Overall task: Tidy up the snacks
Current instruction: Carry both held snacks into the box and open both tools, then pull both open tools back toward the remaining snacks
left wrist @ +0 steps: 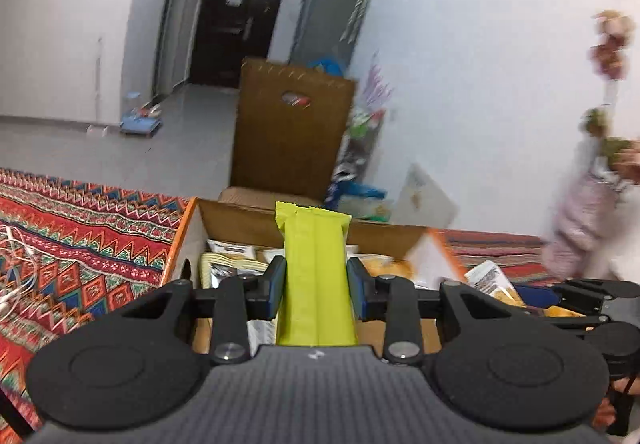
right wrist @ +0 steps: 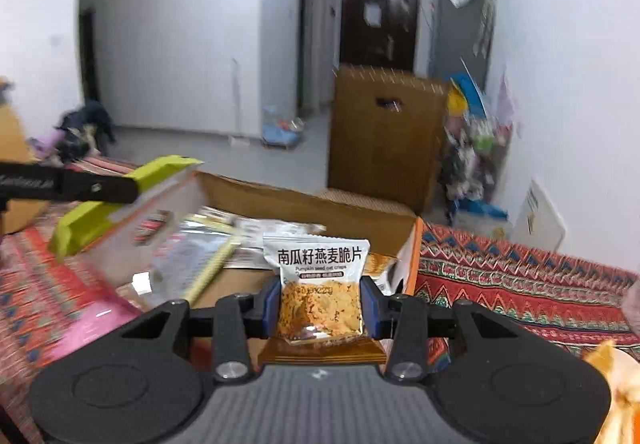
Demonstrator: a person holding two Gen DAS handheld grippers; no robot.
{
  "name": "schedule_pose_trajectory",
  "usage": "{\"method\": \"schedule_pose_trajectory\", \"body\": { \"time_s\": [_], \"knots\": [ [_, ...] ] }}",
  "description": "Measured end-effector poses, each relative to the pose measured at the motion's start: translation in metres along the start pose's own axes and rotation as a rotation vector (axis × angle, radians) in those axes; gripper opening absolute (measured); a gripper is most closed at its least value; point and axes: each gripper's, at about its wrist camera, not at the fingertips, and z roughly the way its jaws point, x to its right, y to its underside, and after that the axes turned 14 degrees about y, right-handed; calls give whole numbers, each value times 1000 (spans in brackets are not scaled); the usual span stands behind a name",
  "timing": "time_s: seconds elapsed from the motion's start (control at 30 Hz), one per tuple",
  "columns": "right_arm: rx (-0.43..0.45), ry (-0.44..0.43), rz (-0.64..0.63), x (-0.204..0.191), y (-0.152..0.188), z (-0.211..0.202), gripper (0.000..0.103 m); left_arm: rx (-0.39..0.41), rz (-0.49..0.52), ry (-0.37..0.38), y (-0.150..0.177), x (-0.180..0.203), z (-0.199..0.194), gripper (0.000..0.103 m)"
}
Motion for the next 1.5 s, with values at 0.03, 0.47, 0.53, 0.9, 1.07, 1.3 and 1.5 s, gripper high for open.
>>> {"method": "schedule_pose_trajectory", "body": {
  "time_s": [0.03,0.47,0.53,0.9,1.07,1.3,1.5],
  "knots": [
    [-20,28,-7,-3,-4,18,40,-19,-21,-19,-2,-9,16,34],
    [-106,216,-146,-34,-9,112,57,-127,-34,-49,28,-41,78,48],
    [-83,209,-144,-33,-10,99,59,-114,-30,-51,25,-42,68,48],
    [70,171,-157,-19,-15,-40,68,6,78,-34,7,3,-59,73],
    [125,127,-137,-12,6,-121,79,57,133,-4,28,38,-140,88],
    [212,50,-113,-6,70,-235,88,130,209,64,98,84,-254,100],
    [260,42,-123,-3,138,-310,96,166,215,0,167,104,-320,102]
  ]
}}
